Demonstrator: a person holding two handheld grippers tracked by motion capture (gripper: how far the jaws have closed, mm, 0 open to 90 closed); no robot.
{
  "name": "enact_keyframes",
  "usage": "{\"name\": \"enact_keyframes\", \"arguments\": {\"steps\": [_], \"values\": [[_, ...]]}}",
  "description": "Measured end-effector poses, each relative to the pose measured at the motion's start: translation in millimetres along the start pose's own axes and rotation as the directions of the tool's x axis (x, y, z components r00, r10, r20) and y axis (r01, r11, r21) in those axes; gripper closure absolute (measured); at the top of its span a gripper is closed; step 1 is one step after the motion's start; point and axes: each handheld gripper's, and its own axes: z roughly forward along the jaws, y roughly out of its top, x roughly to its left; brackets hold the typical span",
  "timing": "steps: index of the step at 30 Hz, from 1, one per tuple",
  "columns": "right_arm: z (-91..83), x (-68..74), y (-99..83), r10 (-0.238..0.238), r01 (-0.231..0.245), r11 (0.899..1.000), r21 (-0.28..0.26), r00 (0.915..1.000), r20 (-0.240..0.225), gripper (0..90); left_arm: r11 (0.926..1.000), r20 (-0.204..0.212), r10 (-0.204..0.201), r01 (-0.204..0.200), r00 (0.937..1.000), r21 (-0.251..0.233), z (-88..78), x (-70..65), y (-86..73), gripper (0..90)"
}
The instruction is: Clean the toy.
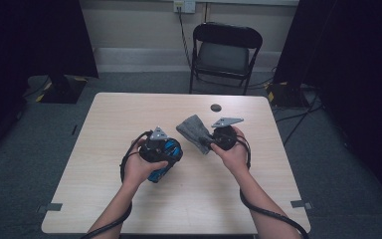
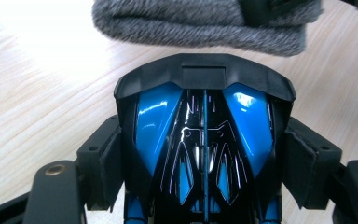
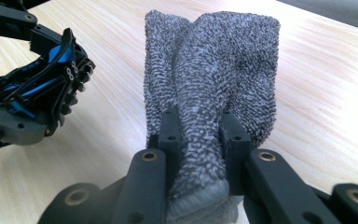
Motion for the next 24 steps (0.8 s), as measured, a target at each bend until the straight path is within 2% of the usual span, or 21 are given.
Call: {"name": "enact_keyframes", "arguments": {"steps": [4,11,15,24], "values": [[1.7,3.4,3.0,-0.012,0.012,1.0,0.002,0.9999,-0.003,74.9,0.9999,0.0,0.015,-0.015,0.9999,0.001,0.7,-2.0,1.2,25.6],[6.3,9.8,5.1,-0.028,0.028,1.0,0.0,0.9993,-0.027,74.9,1.0,0.013,0.004,-0.004,0.9999,0.005,2.2,-1.8,-0.1,25.6],[9.8,15.8,5.2,-0.051,0.052,0.999,0.007,0.9976,-0.046,74.9,1.0,0.016,-0.002,0.002,0.9999,0.004,3.0,-1.7,-0.5,25.6],[14.2,34.9,8.4,-0.119,0.119,0.993,-0.001,0.9868,-0.11,74.9,0.9997,0.003,-0.008,0.008,1.0,0.023,3.6,2.3,-3.6,25.6]]}}
